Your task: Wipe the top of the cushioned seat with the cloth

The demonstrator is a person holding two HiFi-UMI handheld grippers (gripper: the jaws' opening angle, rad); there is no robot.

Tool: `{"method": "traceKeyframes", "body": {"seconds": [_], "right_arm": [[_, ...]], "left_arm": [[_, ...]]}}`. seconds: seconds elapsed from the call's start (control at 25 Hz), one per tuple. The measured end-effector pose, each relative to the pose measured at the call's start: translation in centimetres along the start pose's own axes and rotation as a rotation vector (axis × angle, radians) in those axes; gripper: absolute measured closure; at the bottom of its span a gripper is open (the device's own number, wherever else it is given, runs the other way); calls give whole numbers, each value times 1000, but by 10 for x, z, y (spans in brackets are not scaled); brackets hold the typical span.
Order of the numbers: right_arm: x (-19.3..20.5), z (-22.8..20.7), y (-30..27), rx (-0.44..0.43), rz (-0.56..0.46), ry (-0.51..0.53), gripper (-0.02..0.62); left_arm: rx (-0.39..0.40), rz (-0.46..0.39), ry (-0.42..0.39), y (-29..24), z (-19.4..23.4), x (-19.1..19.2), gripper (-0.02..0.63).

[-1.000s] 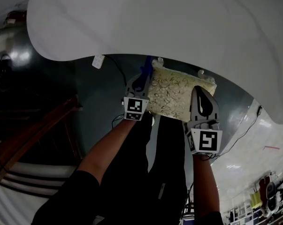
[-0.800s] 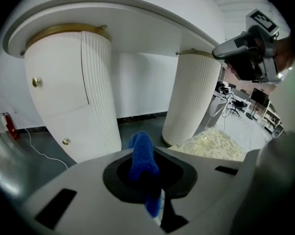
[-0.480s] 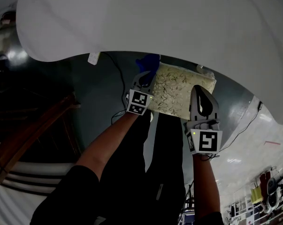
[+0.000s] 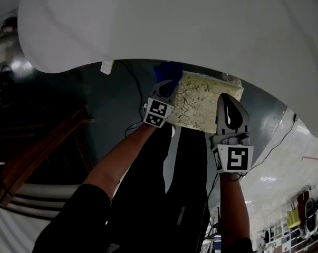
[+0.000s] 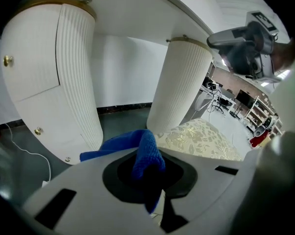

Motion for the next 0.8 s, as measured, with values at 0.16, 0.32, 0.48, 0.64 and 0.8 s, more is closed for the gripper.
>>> {"method": "traceKeyframes", "body": {"seconds": [0.16, 0.32, 0.48, 0.64, 0.8], "right_arm": [[0, -1, 2, 3, -8, 0, 557], [0, -3, 4, 11, -11, -5, 557], [0, -6, 5, 22, -7, -10, 557], [1, -9, 7, 31, -11, -13, 557], [3, -12, 10, 41, -16, -22, 557]], "left_arm": [[6, 13, -6, -1, -1, 0, 566], [21, 21, -2, -2, -4, -2, 566], [39, 30, 1, -5, -10, -6, 566], [70, 44, -18, -11, -20, -8, 566], [70, 53, -6, -13, -23, -8, 566]]}}
Point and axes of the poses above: the fingertips, and each gripper's own axes: y backward along the fingers, z to its left, x out of its underside, the point moved 5 cm from there along y, backward along the fingers, and after that the axes turned 3 degrees about -z, right-handed, at the moved point
